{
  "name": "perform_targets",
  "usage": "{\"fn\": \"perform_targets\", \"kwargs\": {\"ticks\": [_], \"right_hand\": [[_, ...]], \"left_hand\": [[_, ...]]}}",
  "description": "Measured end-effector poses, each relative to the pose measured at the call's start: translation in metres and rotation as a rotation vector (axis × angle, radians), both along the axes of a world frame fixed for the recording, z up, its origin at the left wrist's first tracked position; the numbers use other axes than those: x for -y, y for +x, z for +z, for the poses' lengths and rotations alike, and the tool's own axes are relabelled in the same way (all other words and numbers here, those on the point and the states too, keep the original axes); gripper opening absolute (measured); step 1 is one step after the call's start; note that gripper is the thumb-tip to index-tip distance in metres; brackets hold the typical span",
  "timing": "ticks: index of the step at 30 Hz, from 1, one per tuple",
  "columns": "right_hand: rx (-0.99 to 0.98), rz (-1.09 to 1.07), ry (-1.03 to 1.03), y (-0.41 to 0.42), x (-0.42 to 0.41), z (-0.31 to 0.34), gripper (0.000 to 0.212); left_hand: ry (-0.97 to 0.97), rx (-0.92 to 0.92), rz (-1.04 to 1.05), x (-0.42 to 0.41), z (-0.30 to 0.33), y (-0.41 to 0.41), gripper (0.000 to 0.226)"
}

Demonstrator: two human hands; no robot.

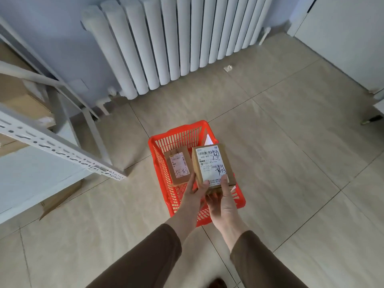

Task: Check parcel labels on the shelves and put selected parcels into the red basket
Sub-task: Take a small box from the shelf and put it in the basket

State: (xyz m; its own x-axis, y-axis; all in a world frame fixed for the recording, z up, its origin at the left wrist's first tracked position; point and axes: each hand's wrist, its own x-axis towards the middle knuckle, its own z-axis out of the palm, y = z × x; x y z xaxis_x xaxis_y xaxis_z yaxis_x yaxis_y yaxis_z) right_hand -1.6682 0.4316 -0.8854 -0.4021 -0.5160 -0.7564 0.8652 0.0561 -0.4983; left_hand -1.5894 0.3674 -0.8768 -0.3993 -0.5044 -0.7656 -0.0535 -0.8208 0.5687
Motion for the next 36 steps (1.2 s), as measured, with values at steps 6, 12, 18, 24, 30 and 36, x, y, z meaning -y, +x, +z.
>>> {"fn": "perform_targets", "kwargs": {"ticks": [6, 12, 18, 24, 30, 36], "right_hand": [[-0.041, 0.021, 0.000, -0.019, 0.022, -0.098, 0.046], [-0.091, 0.058, 0.035, -0.036, 0.042, -0.193, 0.067], [-0.060, 0.001, 0.094, -0.053, 0.075, -0.263, 0.082], [-0.008, -0.034, 0.144, -0.065, 0.097, -0.302, 0.057], [0.021, -0.009, 0.098, -0.069, 0.113, -0.322, 0.037], [0.025, 0.020, 0.103, -0.068, 0.126, -0.342, 0.055]], "left_hand": [[0.108, -0.022, 0.061, 0.012, -0.105, -0.017, 0.075], [0.221, -0.084, 0.097, 0.024, -0.190, -0.042, 0.047], [0.320, -0.161, 0.209, 0.040, -0.256, -0.065, 0.069], [0.365, -0.193, 0.265, 0.053, -0.293, -0.077, 0.055], [0.359, -0.199, 0.322, 0.062, -0.319, -0.078, 0.054], [0.343, -0.159, 0.362, 0.070, -0.337, -0.078, 0.053]]}}
